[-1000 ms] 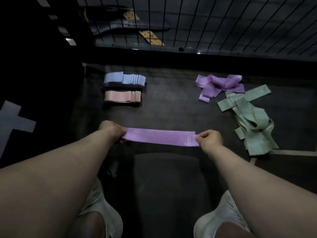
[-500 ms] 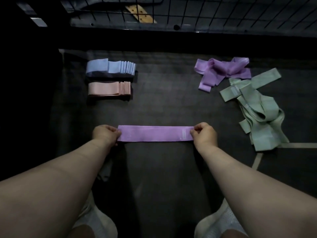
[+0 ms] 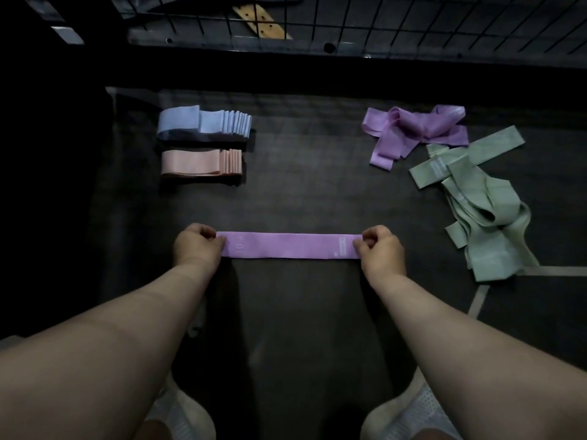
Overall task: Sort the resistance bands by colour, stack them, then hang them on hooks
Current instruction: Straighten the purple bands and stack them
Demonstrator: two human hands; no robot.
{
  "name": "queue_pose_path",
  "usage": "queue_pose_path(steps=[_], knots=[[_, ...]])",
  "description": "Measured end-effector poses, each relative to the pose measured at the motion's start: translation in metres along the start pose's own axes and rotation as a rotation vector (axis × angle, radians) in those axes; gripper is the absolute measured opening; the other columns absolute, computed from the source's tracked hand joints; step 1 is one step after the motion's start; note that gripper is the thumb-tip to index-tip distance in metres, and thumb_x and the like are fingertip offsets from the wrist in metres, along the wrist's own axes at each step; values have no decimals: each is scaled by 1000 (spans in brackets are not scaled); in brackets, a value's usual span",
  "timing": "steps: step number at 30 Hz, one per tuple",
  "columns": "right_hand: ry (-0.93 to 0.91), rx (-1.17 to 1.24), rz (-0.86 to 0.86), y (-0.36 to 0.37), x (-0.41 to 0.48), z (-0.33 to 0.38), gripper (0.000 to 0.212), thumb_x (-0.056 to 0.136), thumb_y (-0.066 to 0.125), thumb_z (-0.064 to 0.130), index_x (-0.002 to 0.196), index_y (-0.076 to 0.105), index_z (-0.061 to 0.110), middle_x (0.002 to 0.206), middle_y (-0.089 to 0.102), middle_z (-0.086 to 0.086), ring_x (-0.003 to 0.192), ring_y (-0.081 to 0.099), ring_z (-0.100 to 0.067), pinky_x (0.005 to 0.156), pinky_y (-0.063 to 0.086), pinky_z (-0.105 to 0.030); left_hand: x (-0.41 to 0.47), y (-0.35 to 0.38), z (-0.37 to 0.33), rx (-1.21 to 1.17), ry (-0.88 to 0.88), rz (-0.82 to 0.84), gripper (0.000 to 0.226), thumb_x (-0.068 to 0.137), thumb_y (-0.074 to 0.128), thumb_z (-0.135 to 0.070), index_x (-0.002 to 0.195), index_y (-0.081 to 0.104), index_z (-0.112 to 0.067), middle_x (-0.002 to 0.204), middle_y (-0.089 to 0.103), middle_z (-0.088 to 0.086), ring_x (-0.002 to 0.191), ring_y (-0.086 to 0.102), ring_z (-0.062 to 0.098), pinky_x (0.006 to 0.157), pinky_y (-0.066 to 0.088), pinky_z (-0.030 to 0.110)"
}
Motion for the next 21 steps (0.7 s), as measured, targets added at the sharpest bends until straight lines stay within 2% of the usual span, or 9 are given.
queue_pose_path(steps=[2,4,6,8,9,11,14,17,21], knots=[[-25,-37,-14,-1,-3,-1,23,90,70,22,110,63,14,119,53,-12,95,60,-25,88,46,-27,-3,0,-3,97,56,-1,34,86,73,-18,116,62,-6,117,60,16,97,60,29,87,43,28],[-126,-95,-20,-1,-9,3,39,86,72,28,121,60,14,127,46,-11,108,58,-29,99,47,-35,-10,-2,-9,255,148,-7,48,85,72,-27,129,57,-14,132,45,15,114,54,34,97,43,36],[-272,-223,29,2,-17,13,59,82,73,32,134,53,16,139,41,-6,125,46,-27,107,39,-38,-20,3,-21,499,381,0,62,80,75,-37,136,52,-23,141,38,10,126,43,33,100,42,42],[-396,-402,134,10,-23,19,74,78,70,27,146,41,20,151,32,2,138,30,-22,113,26,-36,-30,17,-28,727,625,85,75,76,76,-42,143,45,-29,148,35,3,132,36,29,103,38,42],[-431,-476,187,13,-24,20,78,77,68,22,149,37,23,154,28,5,141,25,-21,115,21,-35,-32,24,-28,801,688,138,79,77,75,-42,146,40,-30,151,33,0,134,34,26,105,36,40],[-455,-545,244,17,-23,20,77,77,62,11,149,37,25,153,30,7,140,24,-19,114,18,-30,-30,31,-27,853,704,192,78,80,73,-38,149,37,-30,152,34,-3,136,32,23,106,33,37],[-458,-522,230,14,-18,21,64,80,55,2,141,49,23,146,40,4,134,34,-21,109,24,-27,-27,31,-29,798,673,187,61,88,65,-29,146,44,-28,146,41,-1,133,37,24,104,34,36],[-474,-496,208,13,-14,23,53,84,53,1,133,56,21,141,47,1,127,42,-25,105,30,-29,-20,31,-28,827,655,191,52,93,55,-24,144,45,-30,142,43,0,130,40,23,101,36,35],[-490,-514,199,14,-15,22,51,86,53,3,133,56,23,141,47,2,126,43,-23,101,30,-27,-18,34,-28,924,695,225,54,95,52,-30,147,39,-34,142,39,-3,130,38,21,100,36,33]])
Point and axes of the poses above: each hand's wrist, its own x-axis towards the middle knuckle, its own y-axis out of the palm, z = x × y, the point moved 8 cm from there along x, towards the middle knuckle
